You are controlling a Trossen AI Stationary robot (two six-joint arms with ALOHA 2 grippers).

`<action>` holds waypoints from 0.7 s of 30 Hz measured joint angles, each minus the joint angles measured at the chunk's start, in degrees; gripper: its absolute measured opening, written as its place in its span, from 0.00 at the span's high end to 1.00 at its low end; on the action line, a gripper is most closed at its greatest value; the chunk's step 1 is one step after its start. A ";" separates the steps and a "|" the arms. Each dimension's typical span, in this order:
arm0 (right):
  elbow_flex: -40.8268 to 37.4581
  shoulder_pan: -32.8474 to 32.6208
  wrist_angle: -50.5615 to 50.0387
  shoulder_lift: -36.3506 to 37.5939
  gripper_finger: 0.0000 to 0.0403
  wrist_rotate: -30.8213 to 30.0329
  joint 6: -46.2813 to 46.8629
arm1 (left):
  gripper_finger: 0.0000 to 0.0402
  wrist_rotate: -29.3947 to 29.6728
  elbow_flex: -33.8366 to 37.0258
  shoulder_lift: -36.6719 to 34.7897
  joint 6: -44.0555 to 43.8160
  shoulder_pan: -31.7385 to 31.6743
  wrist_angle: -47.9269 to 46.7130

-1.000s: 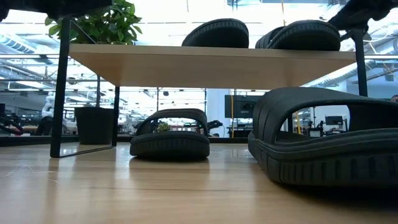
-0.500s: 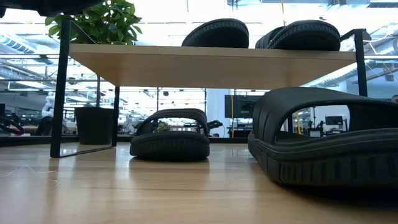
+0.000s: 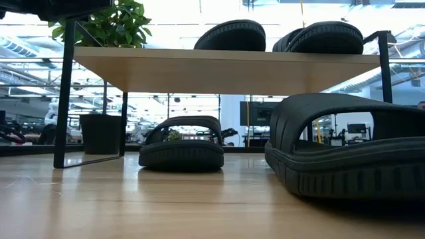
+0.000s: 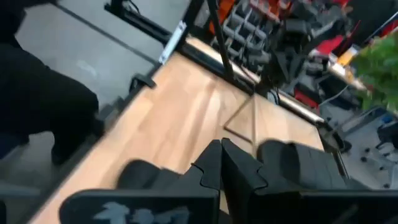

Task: Pick and place slides into the shelf
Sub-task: Put the black slipper under the shelf

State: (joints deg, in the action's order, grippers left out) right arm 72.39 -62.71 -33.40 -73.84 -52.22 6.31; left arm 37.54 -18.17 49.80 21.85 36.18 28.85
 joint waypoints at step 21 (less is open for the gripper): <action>3.11 -16.57 11.01 -14.40 1.00 -19.54 3.63 | 0.95 -0.02 0.00 0.02 -1.37 0.02 0.25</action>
State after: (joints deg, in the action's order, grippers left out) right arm 75.50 -79.28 -22.39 -88.24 -71.76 9.94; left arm 37.52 -18.17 49.82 20.49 36.21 29.10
